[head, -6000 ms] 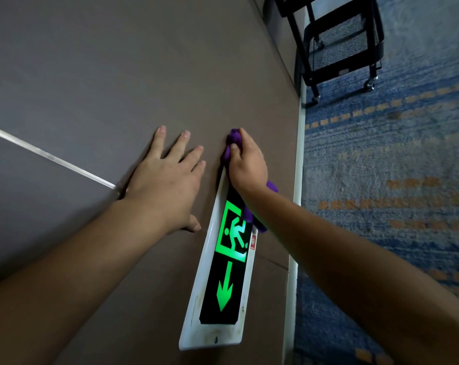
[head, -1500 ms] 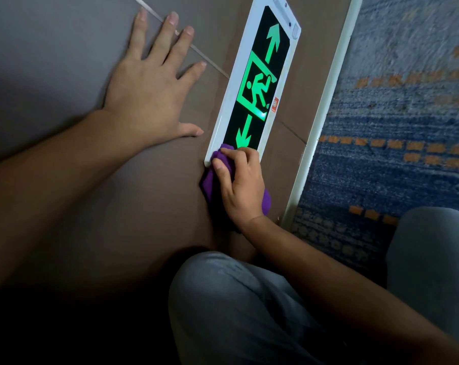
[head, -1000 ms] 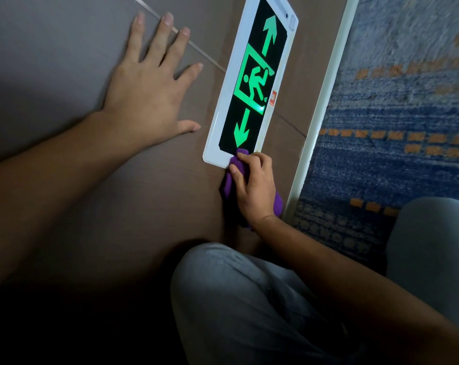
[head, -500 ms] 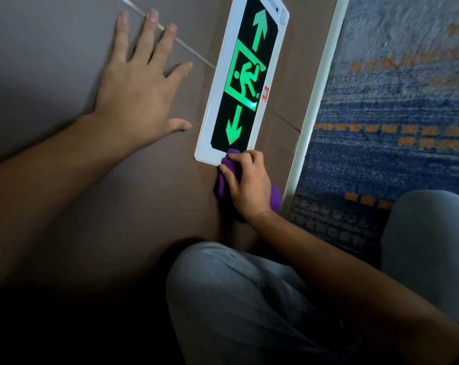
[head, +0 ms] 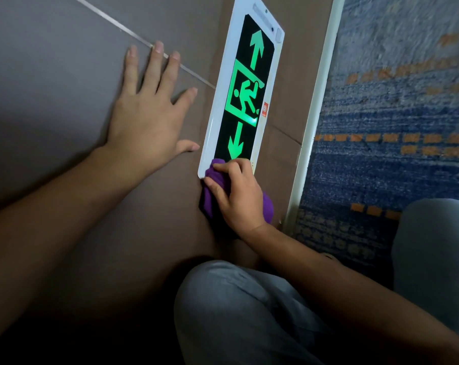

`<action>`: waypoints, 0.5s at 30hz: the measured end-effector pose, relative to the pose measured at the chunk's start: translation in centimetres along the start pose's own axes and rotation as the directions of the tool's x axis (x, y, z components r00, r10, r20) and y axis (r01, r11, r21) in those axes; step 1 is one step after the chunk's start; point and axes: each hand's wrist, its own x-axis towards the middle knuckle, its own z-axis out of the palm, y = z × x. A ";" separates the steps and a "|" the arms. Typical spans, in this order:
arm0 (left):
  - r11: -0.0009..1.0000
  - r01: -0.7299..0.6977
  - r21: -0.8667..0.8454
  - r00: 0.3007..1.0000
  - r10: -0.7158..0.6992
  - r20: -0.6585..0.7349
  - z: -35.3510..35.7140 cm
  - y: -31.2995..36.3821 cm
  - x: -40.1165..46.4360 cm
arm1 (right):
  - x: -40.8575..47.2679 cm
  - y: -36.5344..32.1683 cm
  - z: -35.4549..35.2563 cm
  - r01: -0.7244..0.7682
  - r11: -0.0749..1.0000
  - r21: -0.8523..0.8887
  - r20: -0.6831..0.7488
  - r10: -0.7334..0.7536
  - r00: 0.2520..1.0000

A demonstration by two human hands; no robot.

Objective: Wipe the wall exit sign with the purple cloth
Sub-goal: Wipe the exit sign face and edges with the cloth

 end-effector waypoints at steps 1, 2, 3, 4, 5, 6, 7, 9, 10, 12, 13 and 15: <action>1.000 0.000 0.005 1.000 0.000 0.001 0.1 0.0 0.1 | -0.1 0.6 -0.1 0.000 1.000 -0.020 -0.001 0.000 1.000; 1.000 -0.001 0.006 1.000 0.001 0.006 0.2 0.0 0.1 | -0.2 1.3 -0.3 -0.011 0.999 -0.038 0.001 0.011 1.000; 1.000 -0.002 0.008 1.000 0.002 0.011 0.2 0.0 0.1 | -0.4 2.1 -0.4 -0.030 0.998 -0.053 0.009 0.030 1.000; 1.000 -0.002 0.012 1.000 0.002 0.015 0.2 0.0 0.2 | -0.6 2.8 -0.5 -0.053 0.997 -0.064 0.018 0.054 0.998; 1.000 0.000 0.015 1.000 0.000 0.020 0.1 0.0 0.2 | -0.8 3.4 -0.6 -0.082 0.994 -0.068 0.023 0.084 0.996; 1.000 0.000 0.011 1.000 0.000 0.021 0.0 0.0 0.2 | -0.9 3.9 -0.8 -0.118 0.991 -0.062 0.021 0.119 0.993; 1.000 -0.004 0.006 1.000 0.004 0.022 0.0 0.0 0.2 | -1.0 4.3 -0.9 -0.156 0.987 -0.046 0.012 0.156 0.988; 0.999 -0.035 0.016 0.999 0.035 0.025 -0.1 0.0 0.1 | -1.1 4.4 -1.1 -0.211 0.977 -0.004 -0.012 0.211 0.977; 0.998 -0.052 0.024 0.998 0.051 0.028 0.0 0.0 0.1 | -1.1 4.0 -1.0 -0.212 0.977 0.011 -0.021 0.212 0.977; 0.997 -0.065 0.033 0.997 0.064 0.033 0.1 0.1 0.0 | -1.1 2.7 -0.5 -0.148 0.989 0.029 -0.027 0.148 0.989; 0.997 -0.063 0.039 0.998 0.061 0.034 0.2 0.2 0.0 | -1.2 2.0 -0.1 -0.102 0.994 0.030 -0.022 0.103 0.994; 0.996 -0.060 0.060 0.998 0.058 0.033 0.3 0.4 -0.1 | -1.4 1.1 0.6 -0.051 0.998 0.035 -0.013 0.052 0.999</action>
